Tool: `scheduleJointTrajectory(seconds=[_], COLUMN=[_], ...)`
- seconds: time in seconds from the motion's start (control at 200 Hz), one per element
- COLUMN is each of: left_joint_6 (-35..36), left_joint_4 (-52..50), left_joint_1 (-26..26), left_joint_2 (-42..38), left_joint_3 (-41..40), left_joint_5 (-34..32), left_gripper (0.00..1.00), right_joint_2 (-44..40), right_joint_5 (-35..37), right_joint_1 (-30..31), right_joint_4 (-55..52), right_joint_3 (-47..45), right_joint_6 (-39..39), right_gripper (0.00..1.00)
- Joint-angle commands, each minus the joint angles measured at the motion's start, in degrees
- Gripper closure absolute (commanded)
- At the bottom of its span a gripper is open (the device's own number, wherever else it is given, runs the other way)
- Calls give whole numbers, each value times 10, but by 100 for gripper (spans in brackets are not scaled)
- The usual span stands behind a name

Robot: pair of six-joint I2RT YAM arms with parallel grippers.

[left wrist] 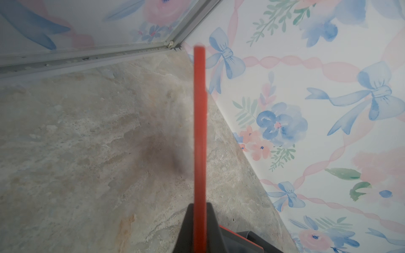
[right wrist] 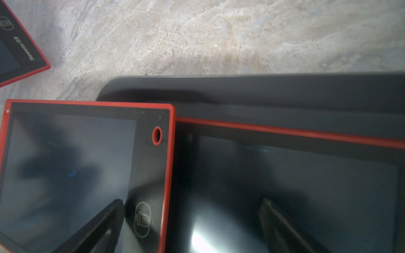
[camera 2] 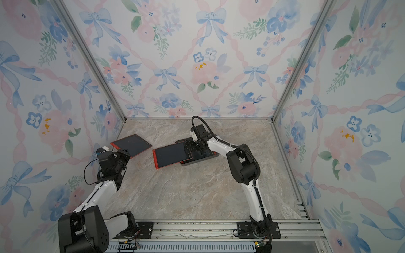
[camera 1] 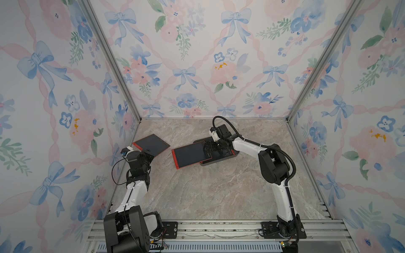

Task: Take out the writing tablet from the storage box
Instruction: Place the writing tablet at the center of the board.

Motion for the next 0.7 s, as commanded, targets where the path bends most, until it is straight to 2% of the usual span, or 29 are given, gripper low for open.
scheduleJointTrajectory(seconds=[0.0, 0.14, 0.42, 0.59, 0.69], left_joint_6=[-17, -33, -74, -102, -148], left_joint_4=[89, 102, 104, 108, 121], left_joint_1=[7, 16, 29, 29, 20], left_joint_2=[14, 61, 226, 256, 262], left_joint_3=[-11, -21, 26, 34, 13], left_joint_5=[-27, -57, -26, -31, -50], left_gripper=[100, 100, 100, 100, 100], right_joint_2=[25, 33, 39, 43, 47], right_joint_5=[11, 18, 42, 46, 47], right_joint_1=[6, 8, 15, 15, 16], right_joint_4=[-30, -39, -56, -61, -65], right_joint_3=[9, 11, 14, 16, 18], right_joint_6=[-9, -14, -34, -35, -36], right_gripper=[1, 1, 0, 0, 0])
